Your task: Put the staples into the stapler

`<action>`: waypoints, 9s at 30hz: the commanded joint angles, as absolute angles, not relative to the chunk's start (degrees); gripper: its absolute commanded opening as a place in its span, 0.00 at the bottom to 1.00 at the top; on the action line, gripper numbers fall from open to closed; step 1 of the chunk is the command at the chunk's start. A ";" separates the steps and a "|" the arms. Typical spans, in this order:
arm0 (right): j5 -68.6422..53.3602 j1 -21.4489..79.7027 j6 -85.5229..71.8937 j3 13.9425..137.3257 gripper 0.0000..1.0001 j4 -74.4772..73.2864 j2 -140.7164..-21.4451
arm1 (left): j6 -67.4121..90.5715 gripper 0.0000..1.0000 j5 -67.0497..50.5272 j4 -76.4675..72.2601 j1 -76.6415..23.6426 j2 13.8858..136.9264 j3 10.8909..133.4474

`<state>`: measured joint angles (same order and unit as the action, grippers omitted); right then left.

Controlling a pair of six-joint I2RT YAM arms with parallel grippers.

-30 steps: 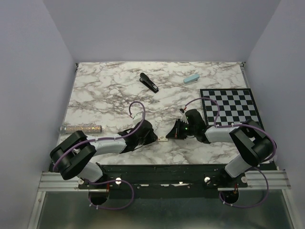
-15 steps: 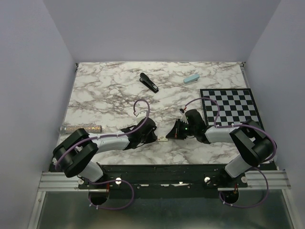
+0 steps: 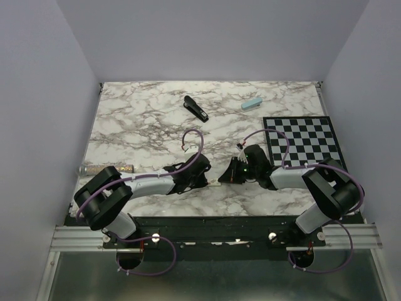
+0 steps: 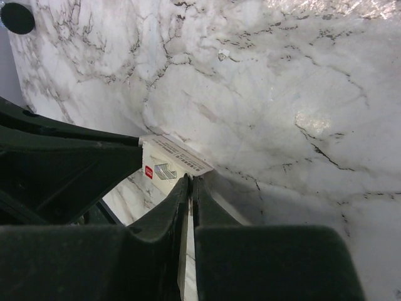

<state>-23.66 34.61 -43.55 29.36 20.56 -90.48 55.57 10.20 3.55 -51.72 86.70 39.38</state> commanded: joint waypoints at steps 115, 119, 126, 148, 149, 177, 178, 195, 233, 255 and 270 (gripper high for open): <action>-7.56 29.62 5.53 130.07 1.00 -35.33 -142.90 | 25.58 0.99 11.08 15.82 -12.31 52.56 54.23; -7.39 30.41 5.71 137.44 0.98 -38.48 -147.38 | 25.49 0.99 9.67 15.64 -11.51 52.82 53.96; -9.75 30.85 5.98 139.83 0.80 -38.58 -148.71 | 25.49 0.99 8.26 15.38 -10.64 53.26 53.79; -21.38 29.80 -5.25 101.36 0.53 -15.22 -119.93 | 28.56 0.98 0.97 13.97 -10.19 59.93 53.52; -18.75 29.27 -6.58 96.47 0.55 -12.59 -118.23 | 28.91 0.98 0.97 14.24 -10.54 60.64 54.05; -4.39 22.32 -31.11 30.34 1.00 18.01 -62.58 | 37.35 0.99 26.89 18.72 -27.07 119.87 99.65; -5.18 22.32 -30.94 29.63 1.00 18.63 -62.06 | 37.35 0.99 27.16 19.50 -27.07 123.10 101.41; -5.01 22.32 -31.02 26.98 1.00 22.15 -60.82 | 35.78 0.60 25.58 28.92 -25.49 138.52 119.01; -4.22 22.32 -26.10 22.94 1.00 -10.45 -23.75 | 21.27 0.06 5.01 12.66 -59.14 91.77 58.11; -2.02 22.32 -22.77 20.04 1.00 -11.07 -8.27 | 19.07 0.88 9.92 13.53 -63.99 91.40 58.25; -3.78 22.24 -21.71 19.16 1.00 -13.71 -3.52 | 20.48 0.75 9.76 23.02 -62.49 102.92 71.10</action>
<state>-3.51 22.15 -23.16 19.07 -11.64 -3.57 19.68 9.58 18.81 -62.63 102.06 69.43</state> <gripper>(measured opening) 0.998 0.791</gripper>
